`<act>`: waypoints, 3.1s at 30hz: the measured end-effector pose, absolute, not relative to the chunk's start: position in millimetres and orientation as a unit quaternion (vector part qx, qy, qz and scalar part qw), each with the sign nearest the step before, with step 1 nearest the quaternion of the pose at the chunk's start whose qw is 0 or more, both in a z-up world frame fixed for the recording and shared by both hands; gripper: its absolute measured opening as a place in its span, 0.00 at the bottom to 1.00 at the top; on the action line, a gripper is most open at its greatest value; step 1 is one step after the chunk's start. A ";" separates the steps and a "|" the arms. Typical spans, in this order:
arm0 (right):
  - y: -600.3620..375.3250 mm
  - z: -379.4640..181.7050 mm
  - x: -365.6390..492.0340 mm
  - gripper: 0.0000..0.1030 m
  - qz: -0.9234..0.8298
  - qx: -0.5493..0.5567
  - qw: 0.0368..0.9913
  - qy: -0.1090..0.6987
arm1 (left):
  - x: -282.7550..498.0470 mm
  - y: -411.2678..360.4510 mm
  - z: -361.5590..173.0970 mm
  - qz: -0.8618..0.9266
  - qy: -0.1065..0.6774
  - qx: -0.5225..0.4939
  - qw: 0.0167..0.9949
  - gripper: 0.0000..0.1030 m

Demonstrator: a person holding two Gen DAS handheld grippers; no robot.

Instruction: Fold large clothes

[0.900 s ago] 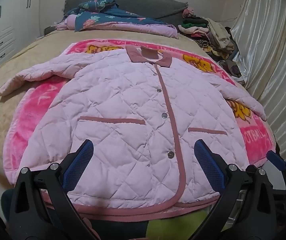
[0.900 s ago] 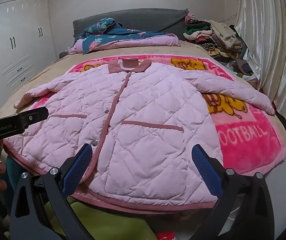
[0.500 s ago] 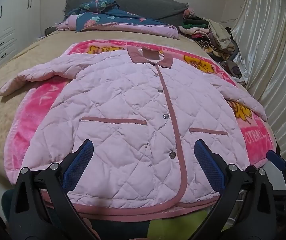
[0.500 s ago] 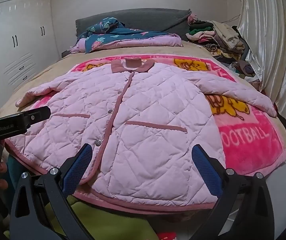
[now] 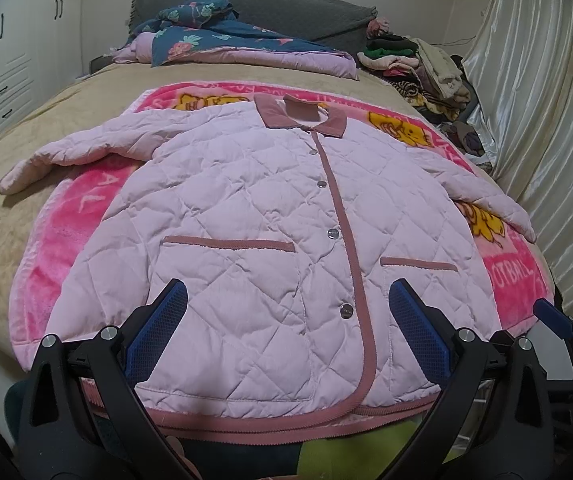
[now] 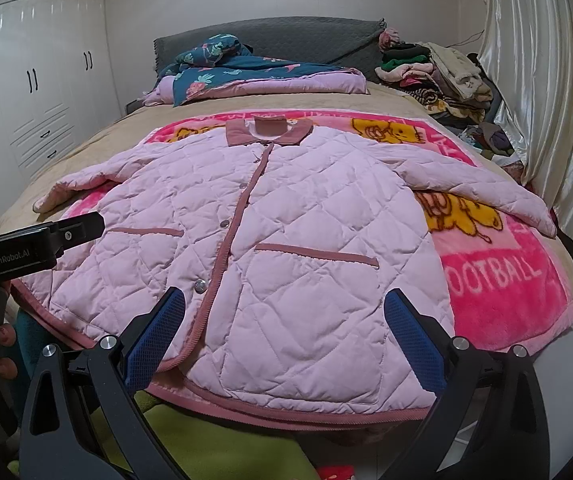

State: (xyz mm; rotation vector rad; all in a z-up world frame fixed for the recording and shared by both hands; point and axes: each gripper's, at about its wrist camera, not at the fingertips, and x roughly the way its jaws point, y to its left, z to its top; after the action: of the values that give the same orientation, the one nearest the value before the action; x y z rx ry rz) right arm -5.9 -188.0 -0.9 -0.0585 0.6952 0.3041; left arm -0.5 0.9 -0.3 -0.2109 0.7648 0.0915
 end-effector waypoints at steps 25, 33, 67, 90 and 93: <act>-187.0 -2.2 -4.7 0.96 0.150 -0.027 0.928 0.341 | -0.8 0.4 -0.3 0.045 0.371 -0.101 0.922 0.92; -188.3 -2.6 -4.4 0.96 0.151 -0.026 0.927 0.341 | -0.9 0.2 -0.1 0.046 0.370 -0.101 0.922 0.92; -183.6 15.8 48.5 0.96 0.148 -0.035 0.929 0.337 | 67.9 2.6 9.1 0.047 0.393 -0.103 0.912 0.92; -210.8 18.2 146.2 0.96 0.103 0.012 0.934 0.343 | 166.9 -22.4 16.5 0.006 0.407 -0.091 0.909 0.92; -217.1 16.5 157.7 0.96 0.091 0.018 0.935 0.343 | 179.9 -24.4 17.7 0.007 0.407 -0.086 0.909 0.92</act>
State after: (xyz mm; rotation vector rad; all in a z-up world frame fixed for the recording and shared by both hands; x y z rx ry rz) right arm 157.7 -217.1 16.5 0.0368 0.7016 0.1855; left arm 179.9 -24.4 17.7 -0.1767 0.8389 0.0149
